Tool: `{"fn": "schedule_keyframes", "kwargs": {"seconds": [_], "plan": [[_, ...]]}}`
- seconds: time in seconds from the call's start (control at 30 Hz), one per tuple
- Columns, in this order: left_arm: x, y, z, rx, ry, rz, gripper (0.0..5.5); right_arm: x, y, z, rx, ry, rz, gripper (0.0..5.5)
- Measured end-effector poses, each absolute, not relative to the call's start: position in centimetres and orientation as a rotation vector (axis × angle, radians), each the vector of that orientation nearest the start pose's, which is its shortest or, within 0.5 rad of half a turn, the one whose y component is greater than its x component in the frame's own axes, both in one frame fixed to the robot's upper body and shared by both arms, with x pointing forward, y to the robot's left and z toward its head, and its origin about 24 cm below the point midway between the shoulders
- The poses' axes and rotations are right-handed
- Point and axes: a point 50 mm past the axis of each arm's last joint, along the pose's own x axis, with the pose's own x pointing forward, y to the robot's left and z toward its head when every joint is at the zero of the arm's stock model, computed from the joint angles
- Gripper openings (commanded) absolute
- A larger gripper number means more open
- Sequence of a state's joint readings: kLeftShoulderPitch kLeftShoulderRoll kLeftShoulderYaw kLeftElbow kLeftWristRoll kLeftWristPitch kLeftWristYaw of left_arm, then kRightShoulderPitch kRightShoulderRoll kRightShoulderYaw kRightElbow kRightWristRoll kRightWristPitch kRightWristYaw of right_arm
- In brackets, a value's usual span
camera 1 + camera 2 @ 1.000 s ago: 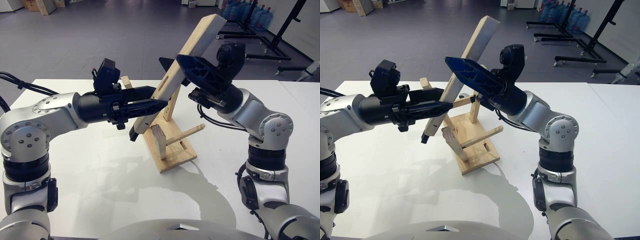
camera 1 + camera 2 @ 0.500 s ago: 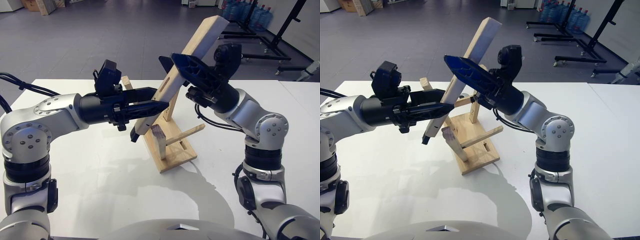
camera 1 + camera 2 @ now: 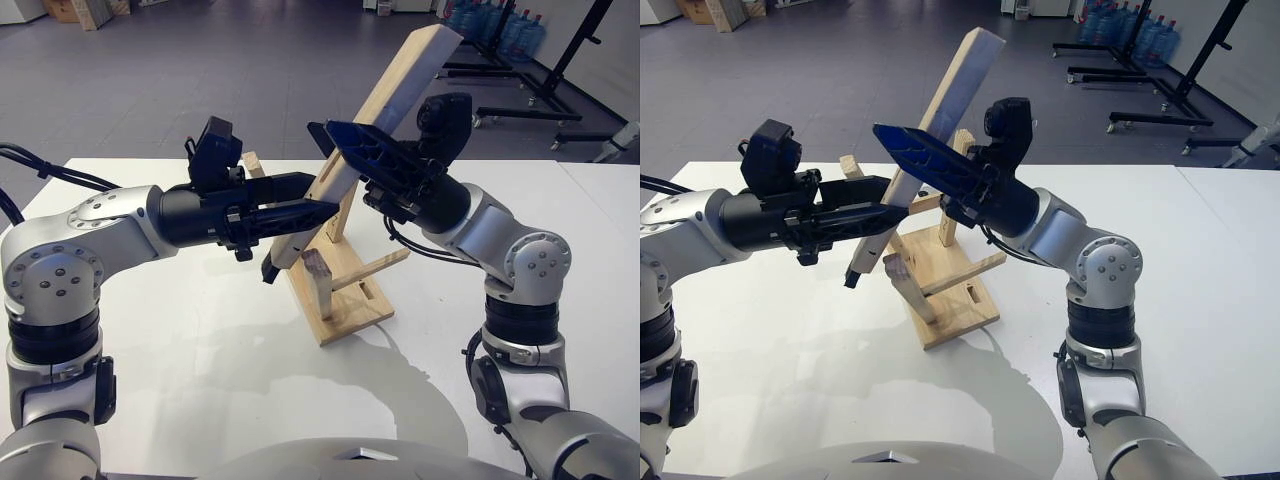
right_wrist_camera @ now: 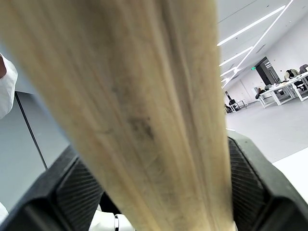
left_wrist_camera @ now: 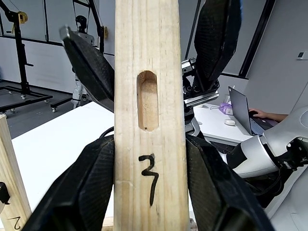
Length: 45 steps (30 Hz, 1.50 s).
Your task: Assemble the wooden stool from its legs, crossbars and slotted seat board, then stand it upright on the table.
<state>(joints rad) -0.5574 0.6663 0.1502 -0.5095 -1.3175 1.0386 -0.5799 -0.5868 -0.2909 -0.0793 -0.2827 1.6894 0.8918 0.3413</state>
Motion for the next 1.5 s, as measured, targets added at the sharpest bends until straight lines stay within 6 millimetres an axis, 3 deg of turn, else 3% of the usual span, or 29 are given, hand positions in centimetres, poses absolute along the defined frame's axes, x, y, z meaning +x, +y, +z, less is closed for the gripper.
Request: {"fn": "schedule_keyframes", "kwargs": {"seconds": [0.13, 0.67, 0.7, 0.87, 1.3, 1.5], "plan": [[22.5, 13.2, 24.4, -0.161, 0.059, -1.395, 2.07, 24.6, -9.3, 24.2, 0.897, -0.022, 1.519, 2.47], [22.5, 13.1, 24.3, -0.164, 0.054, -1.391, 2.07, 24.7, -9.3, 24.2, 0.896, -0.024, 1.51, 2.44], [22.5, 13.1, 24.3, -0.164, 0.053, -1.391, 2.44, 24.7, -9.4, 24.2, 0.896, -0.026, 1.509, 2.44], [22.5, 13.1, 24.3, -0.168, 0.055, -1.386, 3.25, 24.7, -9.5, 23.9, 0.908, -0.024, 1.485, 2.16], [23.0, 13.9, 24.8, -0.187, 0.05, -1.321, 5.36, 24.7, -9.4, 23.9, 0.905, -0.036, 1.49, 2.07], [23.3, 15.0, 26.5, -0.181, -0.009, -1.283, 5.4, 24.9, -9.2, 23.9, 0.91, -0.051, 1.475, 2.06]]}}
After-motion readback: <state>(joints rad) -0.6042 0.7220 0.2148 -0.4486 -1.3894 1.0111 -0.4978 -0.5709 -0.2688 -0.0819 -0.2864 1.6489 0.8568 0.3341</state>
